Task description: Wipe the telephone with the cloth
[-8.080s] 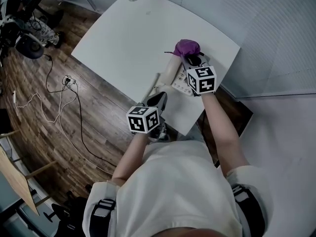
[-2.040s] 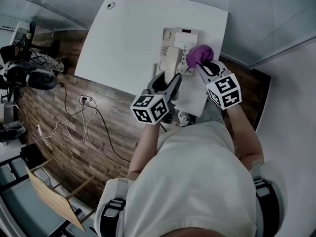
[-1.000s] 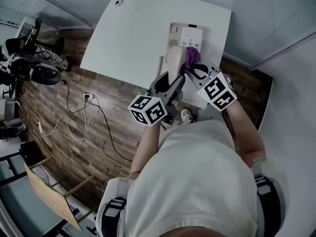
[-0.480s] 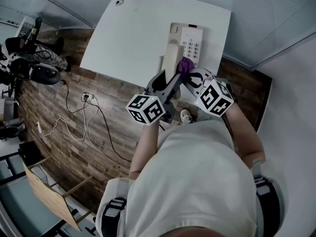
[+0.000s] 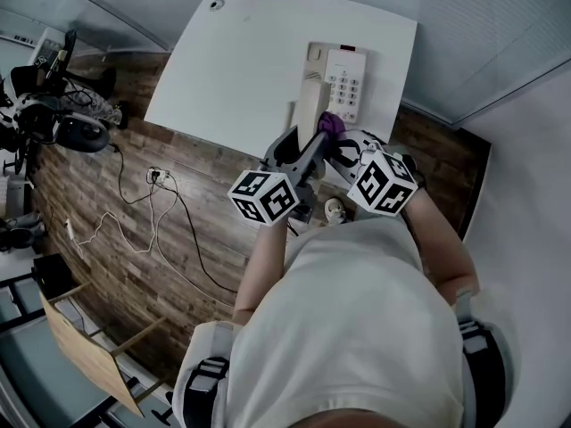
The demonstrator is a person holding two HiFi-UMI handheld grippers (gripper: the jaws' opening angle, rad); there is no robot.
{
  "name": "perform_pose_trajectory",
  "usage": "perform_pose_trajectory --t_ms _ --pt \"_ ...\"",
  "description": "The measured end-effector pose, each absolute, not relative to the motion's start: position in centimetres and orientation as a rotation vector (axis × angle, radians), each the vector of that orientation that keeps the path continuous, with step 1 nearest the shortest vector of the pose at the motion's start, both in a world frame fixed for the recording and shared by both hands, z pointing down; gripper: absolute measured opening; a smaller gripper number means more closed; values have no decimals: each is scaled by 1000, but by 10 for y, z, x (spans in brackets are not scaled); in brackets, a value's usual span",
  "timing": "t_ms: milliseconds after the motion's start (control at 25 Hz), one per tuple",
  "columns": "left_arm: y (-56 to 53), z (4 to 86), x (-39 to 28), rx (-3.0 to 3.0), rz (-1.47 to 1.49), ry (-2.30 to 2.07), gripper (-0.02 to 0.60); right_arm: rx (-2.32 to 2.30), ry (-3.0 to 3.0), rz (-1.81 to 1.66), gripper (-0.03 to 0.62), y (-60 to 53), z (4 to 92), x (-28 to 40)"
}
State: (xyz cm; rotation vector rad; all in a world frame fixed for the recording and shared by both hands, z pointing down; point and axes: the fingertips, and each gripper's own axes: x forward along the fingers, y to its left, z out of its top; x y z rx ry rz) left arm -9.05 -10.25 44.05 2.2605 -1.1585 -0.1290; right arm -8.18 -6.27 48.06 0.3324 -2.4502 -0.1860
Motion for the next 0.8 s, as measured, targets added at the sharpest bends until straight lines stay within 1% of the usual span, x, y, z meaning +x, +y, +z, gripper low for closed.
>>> perform_pose_trajectory --t_ms 280,800 --pt "-107 439 -93 2259 -126 -1185 225 285 -2434 -215 46 -54 485 -79" --pt "-116 434 -85 2256 -134 -1188 225 262 -2395 -164 46 -47 497 -60"
